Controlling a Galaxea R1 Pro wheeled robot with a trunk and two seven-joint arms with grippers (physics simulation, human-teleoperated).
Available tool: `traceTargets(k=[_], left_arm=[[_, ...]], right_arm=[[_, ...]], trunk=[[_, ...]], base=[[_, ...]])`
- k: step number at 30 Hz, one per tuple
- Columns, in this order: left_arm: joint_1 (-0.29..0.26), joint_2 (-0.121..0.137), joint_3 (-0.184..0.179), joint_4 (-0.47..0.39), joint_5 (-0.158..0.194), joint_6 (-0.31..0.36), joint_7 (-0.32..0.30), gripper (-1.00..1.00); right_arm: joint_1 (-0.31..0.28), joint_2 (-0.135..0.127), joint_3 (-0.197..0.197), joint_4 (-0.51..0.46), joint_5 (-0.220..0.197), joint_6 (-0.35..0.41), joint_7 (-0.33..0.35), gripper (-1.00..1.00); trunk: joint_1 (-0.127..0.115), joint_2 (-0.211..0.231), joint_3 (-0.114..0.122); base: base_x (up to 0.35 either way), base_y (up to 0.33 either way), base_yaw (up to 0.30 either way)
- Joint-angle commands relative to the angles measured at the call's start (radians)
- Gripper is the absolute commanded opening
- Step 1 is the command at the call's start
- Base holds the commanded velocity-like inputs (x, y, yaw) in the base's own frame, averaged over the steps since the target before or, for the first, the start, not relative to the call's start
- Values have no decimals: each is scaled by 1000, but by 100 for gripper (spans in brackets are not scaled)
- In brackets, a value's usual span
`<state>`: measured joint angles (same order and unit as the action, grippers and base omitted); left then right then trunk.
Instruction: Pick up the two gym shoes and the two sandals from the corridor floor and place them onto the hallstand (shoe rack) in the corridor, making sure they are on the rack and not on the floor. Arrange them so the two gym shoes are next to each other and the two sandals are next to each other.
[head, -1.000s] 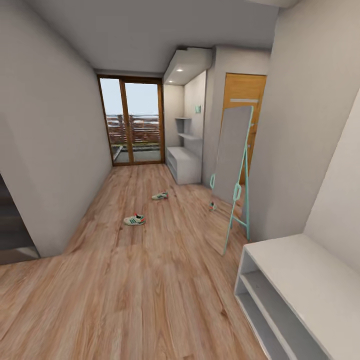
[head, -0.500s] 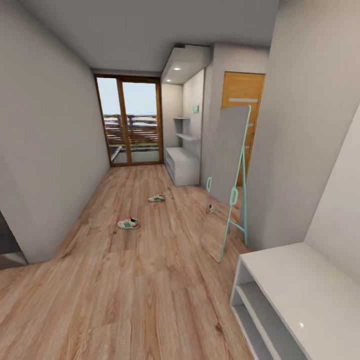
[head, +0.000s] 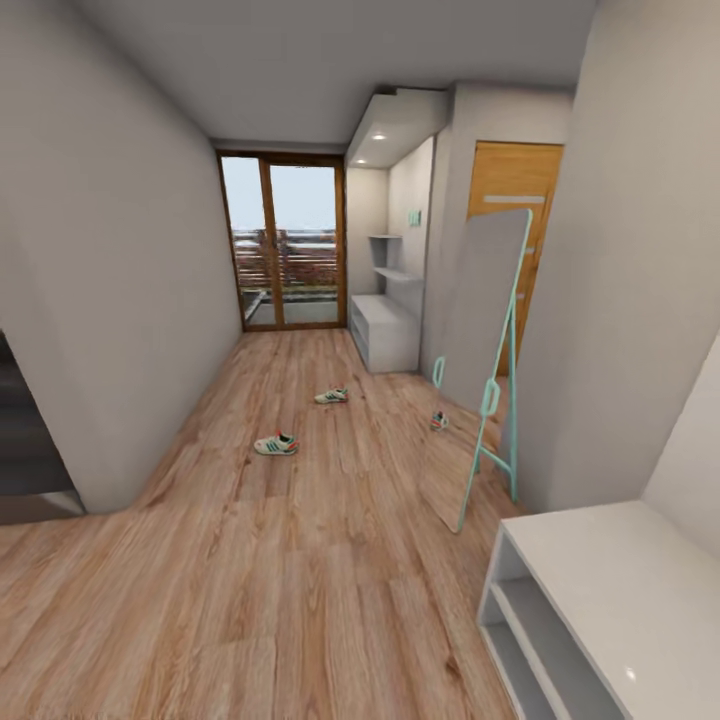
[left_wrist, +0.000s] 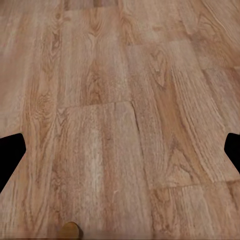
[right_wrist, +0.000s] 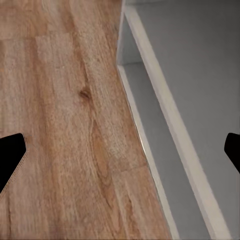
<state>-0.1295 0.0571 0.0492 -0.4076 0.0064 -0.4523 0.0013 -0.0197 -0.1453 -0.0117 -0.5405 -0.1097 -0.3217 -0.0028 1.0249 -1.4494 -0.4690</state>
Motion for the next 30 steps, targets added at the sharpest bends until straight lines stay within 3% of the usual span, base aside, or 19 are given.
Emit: traceTargets(k=[1,8,30], left_arm=[[-1,0,1,1,1,-3,0,100],[-1,0,0,1,1,-3,0,100],[-1,0,0,1,3,-4,-3,100]], right_arm=[[0,0,2,0,-10,-3,0,100],[0,0,2,-1,-10,-3,0,100],[0,0,2,-1,-10,-3,0,100]], trunk=[[0,-1,-1],[0,-1,-1],[0,-1,-1]], base=[[140,-1,270],[270,0,144],[337,0,23]])
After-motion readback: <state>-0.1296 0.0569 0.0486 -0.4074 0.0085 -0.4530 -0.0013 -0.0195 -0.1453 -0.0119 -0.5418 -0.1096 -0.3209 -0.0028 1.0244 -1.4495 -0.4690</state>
